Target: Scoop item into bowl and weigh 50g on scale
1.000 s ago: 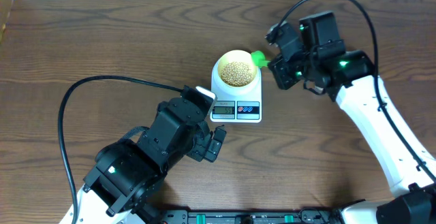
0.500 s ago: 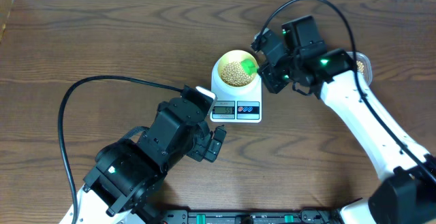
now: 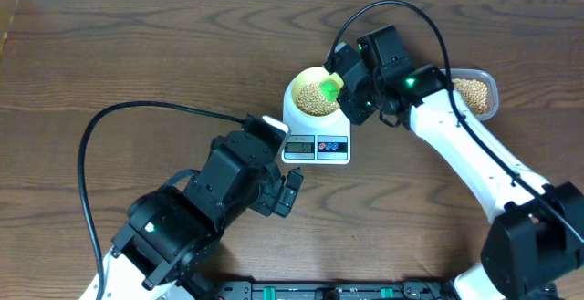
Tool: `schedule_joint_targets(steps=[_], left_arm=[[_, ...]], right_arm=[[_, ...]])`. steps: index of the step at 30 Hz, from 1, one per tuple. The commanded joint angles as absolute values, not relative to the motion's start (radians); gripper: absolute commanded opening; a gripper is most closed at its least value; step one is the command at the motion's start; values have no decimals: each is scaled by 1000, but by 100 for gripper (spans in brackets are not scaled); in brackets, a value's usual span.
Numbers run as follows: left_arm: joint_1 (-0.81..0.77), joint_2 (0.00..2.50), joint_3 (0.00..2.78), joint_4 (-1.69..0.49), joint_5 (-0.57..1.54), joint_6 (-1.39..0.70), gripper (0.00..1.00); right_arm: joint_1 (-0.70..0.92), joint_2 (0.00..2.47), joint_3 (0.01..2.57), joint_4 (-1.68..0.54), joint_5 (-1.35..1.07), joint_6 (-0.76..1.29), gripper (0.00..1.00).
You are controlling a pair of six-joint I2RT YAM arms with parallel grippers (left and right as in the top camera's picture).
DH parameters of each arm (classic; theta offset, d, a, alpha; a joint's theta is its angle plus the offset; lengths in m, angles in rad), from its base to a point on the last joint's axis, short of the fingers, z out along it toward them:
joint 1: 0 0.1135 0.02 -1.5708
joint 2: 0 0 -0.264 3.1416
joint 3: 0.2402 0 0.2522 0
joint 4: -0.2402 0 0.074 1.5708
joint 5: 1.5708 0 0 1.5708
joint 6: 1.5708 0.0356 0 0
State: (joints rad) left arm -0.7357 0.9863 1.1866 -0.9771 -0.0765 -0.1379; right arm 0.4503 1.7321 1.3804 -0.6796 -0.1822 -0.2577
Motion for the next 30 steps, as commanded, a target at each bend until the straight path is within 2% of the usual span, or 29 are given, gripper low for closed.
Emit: schedule_joint_targets(steps=[1,30], left_arm=[[-736,986,1206,-980,-71,-144,99],[-736,986,1206,-980,-71,-144,99]], right_arm=[[460,1759,1394,-670,-155,-271,1],[460,1792,1393,-650,-246,-169,1]])
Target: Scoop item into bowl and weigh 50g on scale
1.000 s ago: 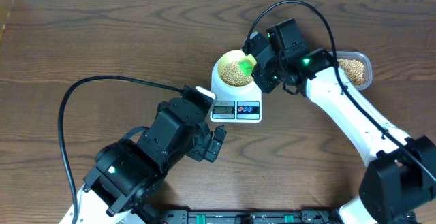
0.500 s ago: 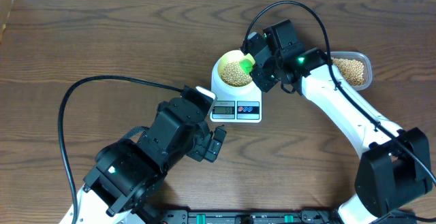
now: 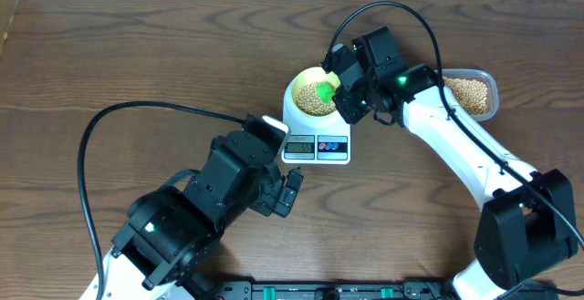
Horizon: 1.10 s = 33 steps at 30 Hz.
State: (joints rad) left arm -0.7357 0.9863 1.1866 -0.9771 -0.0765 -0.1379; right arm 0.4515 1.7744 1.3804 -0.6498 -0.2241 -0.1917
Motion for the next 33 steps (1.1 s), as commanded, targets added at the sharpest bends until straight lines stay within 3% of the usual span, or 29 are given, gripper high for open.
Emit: schedule_joint_targets(steps=[1,33], left_arm=[[-736,986,1206,-980,-71,-144,99],[-736,986,1206,-981,-71,-144,99]], right_arm=[[460,1796,1393,-651,-246,-165,1],[478,1835,1392,-686,-329,26,1]])
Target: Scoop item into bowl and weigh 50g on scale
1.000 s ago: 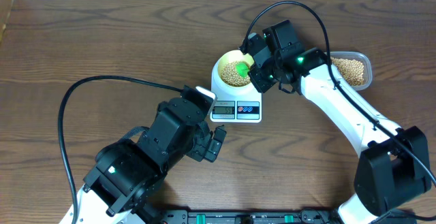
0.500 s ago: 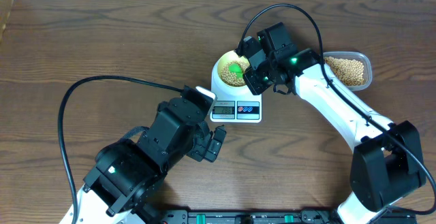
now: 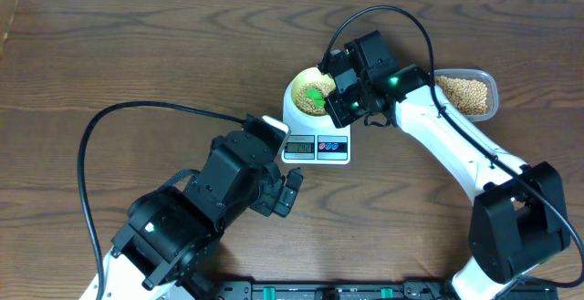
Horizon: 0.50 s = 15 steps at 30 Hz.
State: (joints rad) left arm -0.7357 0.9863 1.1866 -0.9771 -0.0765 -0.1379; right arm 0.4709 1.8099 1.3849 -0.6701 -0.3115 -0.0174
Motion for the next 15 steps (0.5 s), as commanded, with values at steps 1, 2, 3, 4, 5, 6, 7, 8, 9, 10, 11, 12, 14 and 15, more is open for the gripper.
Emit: schedule_joint_targets(steps=[1,2,3,4,5,6,7,8,9,10,11,12,14,15], left_arm=[[-736,986,1206,-982,-71,-144,99],[-736,986,1206,-983,-71,-144,99],[-736,986,1206,-983,-71,-144,99],[-736,986,1206,-984,-71,-144,99],[-736,986,1206,-984,-71,-144,99],[-736,986,1206,-983,-71,-144,99],[-736,986,1206,-983,-71,-144,99],[-736,986,1206,-983,-71,-144,99],[-736,986,1206,-984,-71,-144,99],[-736,986,1206,-984,-71,-144,99],[-736,986,1206,-984,-71,-144,99],[-736,986,1206,-984,-71,-144,99],[-736,986,1206,-984,-71,-144,99],[-736,986,1206,-984,-71,-144,99]], right_arm=[[478,1835,1392,-688,-329,34,1],[478,1835,1393,-689,-329,43,1],[478,1835,1392,-689,-329,51,1],[478,1835,1392,-689,-329,57,1],[478,1835,1393,-688,-329,60,1],[478,1835,1393,-688,-328,70,1],[477,1835,1392,-688,-329,82,1],[477,1835,1392,-688,-328,93,1],[477,1835,1392,-688,-329,105,1],[477,1835,1393,-688,-328,117,1],[477,1835,1393,-687,-328,133,1],[477,1835,1393,-686,-329,143,1],[477,1835,1392,-684,-329,165,1],[477,1835,1393,-684,-329,172,1]])
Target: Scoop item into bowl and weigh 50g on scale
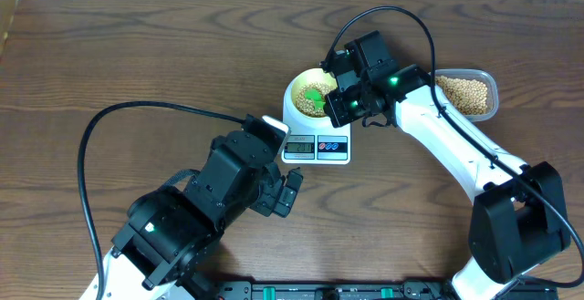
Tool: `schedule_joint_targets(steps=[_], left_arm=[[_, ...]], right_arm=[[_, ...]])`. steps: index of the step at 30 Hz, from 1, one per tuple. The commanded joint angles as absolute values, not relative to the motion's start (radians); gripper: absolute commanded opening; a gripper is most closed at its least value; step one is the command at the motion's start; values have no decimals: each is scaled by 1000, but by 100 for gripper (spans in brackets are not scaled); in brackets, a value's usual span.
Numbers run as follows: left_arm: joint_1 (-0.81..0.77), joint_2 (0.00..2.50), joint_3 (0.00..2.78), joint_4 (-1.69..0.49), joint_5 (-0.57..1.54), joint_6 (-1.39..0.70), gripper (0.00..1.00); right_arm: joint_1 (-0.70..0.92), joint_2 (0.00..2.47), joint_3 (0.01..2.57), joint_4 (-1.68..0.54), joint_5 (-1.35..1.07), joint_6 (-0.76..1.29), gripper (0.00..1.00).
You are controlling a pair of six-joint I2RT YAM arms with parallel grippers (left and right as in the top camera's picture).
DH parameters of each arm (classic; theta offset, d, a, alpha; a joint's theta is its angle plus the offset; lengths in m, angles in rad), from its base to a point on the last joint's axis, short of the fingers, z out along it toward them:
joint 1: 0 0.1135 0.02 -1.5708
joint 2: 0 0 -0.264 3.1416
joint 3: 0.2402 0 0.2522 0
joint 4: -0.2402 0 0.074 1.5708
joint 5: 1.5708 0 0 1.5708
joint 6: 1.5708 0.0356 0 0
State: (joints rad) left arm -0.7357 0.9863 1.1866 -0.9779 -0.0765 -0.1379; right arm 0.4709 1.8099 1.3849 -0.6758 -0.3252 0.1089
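A white bowl stands on the white scale at the table's middle and holds pale beans. A green scoop lies over the beans inside the bowl. My right gripper hangs at the bowl's right rim, shut on the scoop's handle. The scale's display faces the near edge; its reading is too small to tell. My left gripper rests low near the scale's front left; its jaws cannot be made out.
A clear tub of beans sits at the right behind the right arm. A black cable loops over the table at the left. The left arm's bulk fills the near left.
The right gripper held the green scoop at the bowl's right rim. It then moved left, bringing the scoop further over the beans, and by the last moments the scoop sat deep in the bowl's middle. The left arm stayed where it was.
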Motion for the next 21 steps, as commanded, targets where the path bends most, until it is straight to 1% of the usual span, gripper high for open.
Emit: schedule_joint_targets(steps=[1,14,21], left_arm=[[-736,986,1206,-984,-71,-144,99],[-736,986,1206,-984,-71,-144,99],[-736,986,1206,-984,-71,-144,99]], right_arm=[[477,1835,1393,-684,-329,177,1],[474,1835,1386,-636,-405,226,1],[443,1835,1367,-586,-459,277,1]])
